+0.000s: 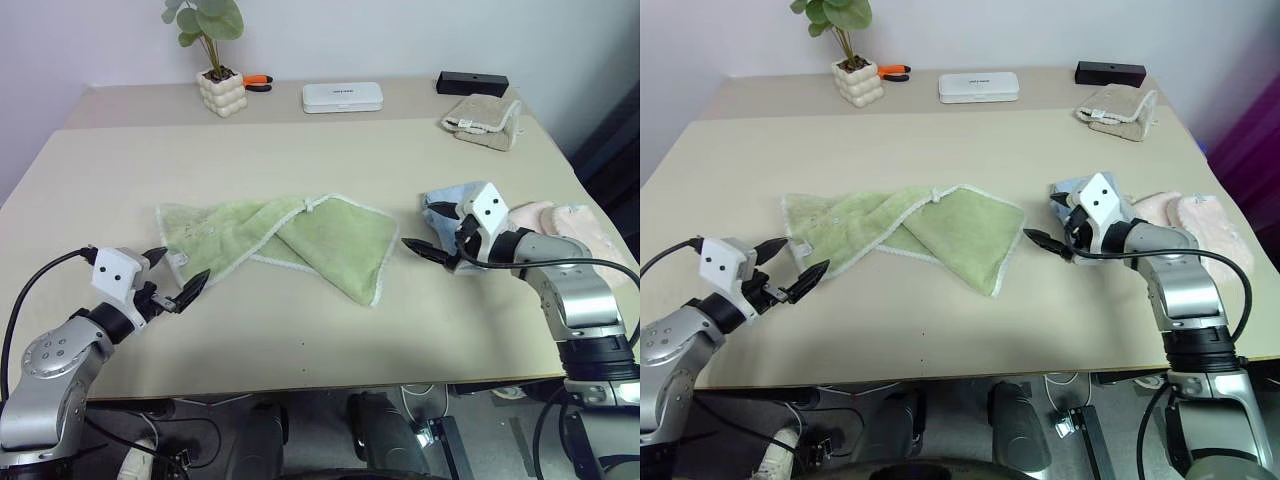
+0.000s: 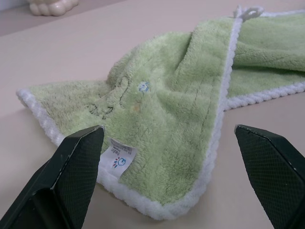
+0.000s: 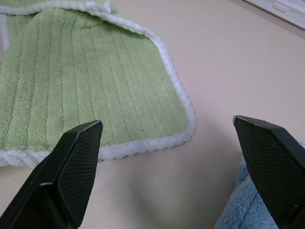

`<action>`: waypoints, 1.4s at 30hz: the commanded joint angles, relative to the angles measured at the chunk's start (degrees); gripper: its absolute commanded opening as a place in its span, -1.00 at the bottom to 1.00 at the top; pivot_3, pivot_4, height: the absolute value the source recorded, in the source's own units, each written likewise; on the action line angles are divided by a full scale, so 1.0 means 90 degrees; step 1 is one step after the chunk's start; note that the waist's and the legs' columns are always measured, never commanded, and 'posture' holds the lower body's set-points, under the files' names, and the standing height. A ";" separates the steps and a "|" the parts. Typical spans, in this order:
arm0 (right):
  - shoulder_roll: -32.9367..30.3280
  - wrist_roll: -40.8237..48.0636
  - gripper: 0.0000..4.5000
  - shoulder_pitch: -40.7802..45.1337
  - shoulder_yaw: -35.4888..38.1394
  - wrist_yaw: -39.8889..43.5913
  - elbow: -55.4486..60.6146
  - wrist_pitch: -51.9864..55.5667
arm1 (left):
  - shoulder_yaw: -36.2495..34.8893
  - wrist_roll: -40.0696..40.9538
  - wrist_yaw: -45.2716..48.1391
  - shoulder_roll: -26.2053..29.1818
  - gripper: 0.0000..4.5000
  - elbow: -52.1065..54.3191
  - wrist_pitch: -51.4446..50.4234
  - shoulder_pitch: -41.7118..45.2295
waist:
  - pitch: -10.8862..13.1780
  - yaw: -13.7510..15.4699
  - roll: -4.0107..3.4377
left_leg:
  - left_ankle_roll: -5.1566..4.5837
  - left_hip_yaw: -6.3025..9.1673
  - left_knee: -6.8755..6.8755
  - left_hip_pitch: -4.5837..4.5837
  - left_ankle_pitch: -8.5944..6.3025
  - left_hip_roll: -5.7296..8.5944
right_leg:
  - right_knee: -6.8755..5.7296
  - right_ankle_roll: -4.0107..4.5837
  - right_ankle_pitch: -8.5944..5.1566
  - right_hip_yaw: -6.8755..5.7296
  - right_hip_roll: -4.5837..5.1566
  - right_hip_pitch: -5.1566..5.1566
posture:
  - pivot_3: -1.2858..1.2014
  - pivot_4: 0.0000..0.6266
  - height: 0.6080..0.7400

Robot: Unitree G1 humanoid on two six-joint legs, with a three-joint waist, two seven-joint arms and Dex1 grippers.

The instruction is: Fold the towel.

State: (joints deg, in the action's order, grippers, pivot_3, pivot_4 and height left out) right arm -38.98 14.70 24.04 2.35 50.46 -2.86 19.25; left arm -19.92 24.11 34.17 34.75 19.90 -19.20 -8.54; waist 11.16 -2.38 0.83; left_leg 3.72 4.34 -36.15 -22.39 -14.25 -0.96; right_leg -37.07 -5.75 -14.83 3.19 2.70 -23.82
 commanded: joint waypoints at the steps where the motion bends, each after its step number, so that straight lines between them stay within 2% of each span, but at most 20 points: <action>1: 0.0122 -0.0050 1.00 0.0216 -0.0091 -0.0001 -0.0048 -0.0164 | -0.0235 -0.0046 -0.0063 0.0027 0.99 0.0261 0.0154 -0.0062 | 0.0000 -0.0007 0.0000 | 0.0000 0.0000 0.0000 0.0000 0.0000 0.0000 | 0.0000 0.0000 0.0000 0.0000 0.0000 0.0000 | 0.03 -0.52 0.96; 12: 0.0253 -0.0183 1.00 0.0441 -0.0223 -0.0018 -0.0310 -0.0318 | -0.0045 -0.0082 -0.0122 -0.0096 0.99 0.0477 0.0144 -0.0091 | 0.0000 0.0005 0.0001 | 0.0000 0.0000 -0.0001 0.0000 0.0000 0.0001 | -0.0001 -0.0001 0.0001 0.0000 0.0001 0.0001 | 0.03 -0.52 0.96; 14: 0.0347 -0.0214 1.00 0.0336 -0.0303 -0.0142 -0.0020 -0.0221 | 0.0791 -0.0067 0.0248 0.0021 0.99 0.1038 -0.0030 0.0133 | 0.0000 0.0009 0.0001 | 0.0000 0.0000 -0.0001 0.0001 0.0000 0.0001 | -0.0001 -0.0001 0.0001 0.0000 0.0001 0.0001 | 0.03 -0.52 0.96; 16: 0.0432 -0.0241 1.00 0.0281 -0.0381 -0.0228 0.0173 -0.0152 | 0.1470 -0.0428 0.0367 0.0184 0.99 0.1283 -0.0074 0.0397 | 0.0000 0.0028 0.0001 | 0.0000 0.0000 -0.0004 -0.0001 0.0000 0.0001 | 0.0000 -0.0001 0.0001 0.0000 0.0002 0.0003 | 0.03 -0.52 0.96; 19: 0.0524 -0.0251 1.00 0.0233 -0.0419 -0.0330 0.0325 -0.0079 | 0.1883 -0.1161 0.0259 0.0485 0.99 0.1019 -0.0022 0.0574 | -0.0001 -0.0007 0.0001 | 0.0001 0.0000 -0.0001 0.0003 0.0000 0.0002 | -0.0001 -0.0001 0.0001 0.0000 0.0000 0.0005 | 0.03 -0.52 0.96; 26: 0.0537 -0.0201 1.00 -0.0225 -0.0367 -0.0532 0.0841 0.0097 | 0.1835 -0.2016 0.0119 0.0948 0.99 0.0131 0.0127 0.0794 | -0.0002 0.0001 0.0000 | 0.0000 0.0001 0.0001 0.0006 0.0000 -0.0001 | -0.0005 0.0000 0.0000 0.0000 -0.0003 0.0003 | 0.03 -0.52 0.96; 34: 0.0586 -0.0161 1.00 -0.0304 -0.0279 -0.0702 0.1037 0.0243 | 0.1492 -0.2173 0.0342 0.1383 0.99 -0.0322 -0.0008 0.0564 | -0.0002 -0.0030 0.0000 | 0.0000 0.0001 0.0002 0.0005 0.0000 -0.0001 | -0.0004 -0.0001 0.0000 0.0000 -0.0002 0.0000 | 0.03 -0.52 0.96; 36: 0.0627 -0.0180 1.00 -0.0209 -0.0295 -0.0731 0.0965 0.0194 | 0.1418 -0.2080 0.0320 0.1306 0.99 -0.0386 -0.0107 0.0531 | -0.0002 -0.0019 0.0000 | 0.0000 0.0001 0.0003 0.0006 0.0000 -0.0001 | -0.0004 0.0000 0.0000 0.0000 -0.0002 0.0001 | 0.03 -0.52 0.96; 39: 0.0659 -0.0173 1.00 -0.0097 -0.0266 -0.0779 0.0923 0.0183 | 0.1273 -0.2040 0.0283 0.1247 0.64 -0.0399 -0.0134 0.0473 | -0.0002 -0.0024 0.0000 | 0.0000 0.0001 0.0002 0.0006 0.0000 -0.0001 | -0.0004 -0.0001 0.0000 0.0000 -0.0001 0.0002 | 0.03 -0.52 0.96; 42: 0.0648 -0.0159 1.00 -0.0078 -0.0265 -0.0788 0.0967 0.0204 | 0.1152 -0.2002 0.0250 0.1237 -0.03 -0.0407 -0.0144 0.0431 | -0.0002 -0.0020 0.0000 | 0.0000 0.0002 0.0003 0.0008 0.0000 -0.0002 | -0.0007 0.0000 0.0000 0.0000 -0.0003 0.0001 | 0.03 -0.52 0.96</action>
State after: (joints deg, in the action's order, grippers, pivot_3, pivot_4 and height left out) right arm -33.26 12.46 22.55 -1.45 43.53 4.47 21.67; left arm -6.98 6.19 37.03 45.82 16.44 -19.90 -4.25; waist 11.14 -2.57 0.84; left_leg 3.72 4.36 -36.13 -22.32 -14.25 -0.98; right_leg -37.14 -5.75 -14.83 3.18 2.67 -23.81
